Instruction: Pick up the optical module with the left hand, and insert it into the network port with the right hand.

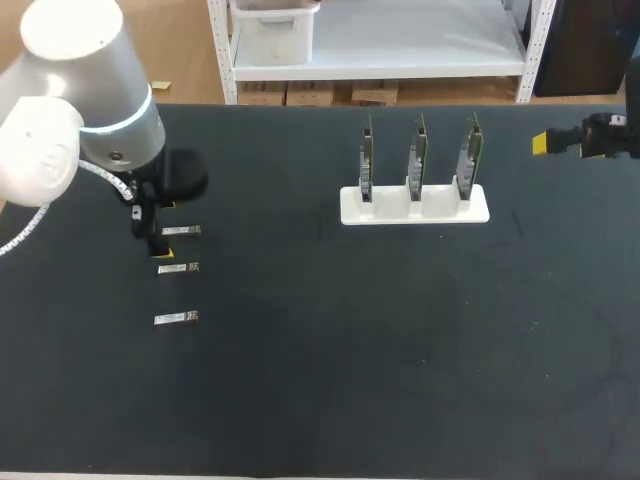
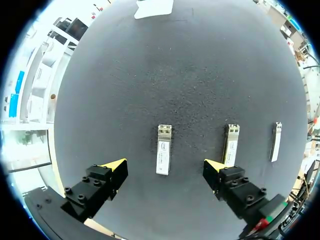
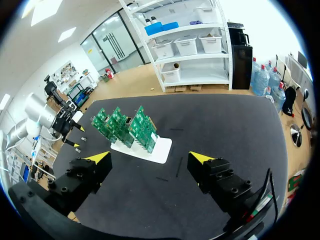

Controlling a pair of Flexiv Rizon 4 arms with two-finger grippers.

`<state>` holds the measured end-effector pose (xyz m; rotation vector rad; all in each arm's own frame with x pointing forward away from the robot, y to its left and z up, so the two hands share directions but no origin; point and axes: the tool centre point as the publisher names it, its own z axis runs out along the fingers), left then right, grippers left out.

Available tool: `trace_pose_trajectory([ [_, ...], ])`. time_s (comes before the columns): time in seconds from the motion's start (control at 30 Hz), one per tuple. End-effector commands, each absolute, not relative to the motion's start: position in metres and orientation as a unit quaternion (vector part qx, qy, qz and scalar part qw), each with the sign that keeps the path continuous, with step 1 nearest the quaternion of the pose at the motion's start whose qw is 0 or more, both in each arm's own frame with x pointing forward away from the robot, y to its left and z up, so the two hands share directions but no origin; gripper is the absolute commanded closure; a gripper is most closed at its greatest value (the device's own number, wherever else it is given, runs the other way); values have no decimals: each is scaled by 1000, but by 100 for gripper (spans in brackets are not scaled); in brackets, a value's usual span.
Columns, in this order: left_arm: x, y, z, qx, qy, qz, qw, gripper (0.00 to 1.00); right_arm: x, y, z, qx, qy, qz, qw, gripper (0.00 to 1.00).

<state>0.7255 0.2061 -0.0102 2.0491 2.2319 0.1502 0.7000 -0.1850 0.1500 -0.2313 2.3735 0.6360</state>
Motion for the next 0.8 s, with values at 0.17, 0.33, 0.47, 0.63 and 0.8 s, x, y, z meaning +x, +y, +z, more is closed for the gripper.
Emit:
trace_pose_trajectory([
  [0.17, 732, 203, -16, 674, 736, 44, 38, 0, 700, -185, 150, -88, 908, 243, 330, 0],
  [0.33, 732, 202, -19, 672, 738, 41, 35, 0, 700, -185, 150, -88, 908, 243, 330, 0],
  [0.47, 732, 203, -21, 672, 739, 37, 31, 55, 700, -185, 150, -88, 908, 243, 330, 0],
  [0.63, 731, 204, -24, 672, 739, 32, 26, 100, 700, -185, 150, -88, 908, 243, 330, 0],
  [0.8, 732, 205, -25, 670, 741, 32, 27, 100, 700, -185, 150, -88, 908, 243, 330, 0],
])
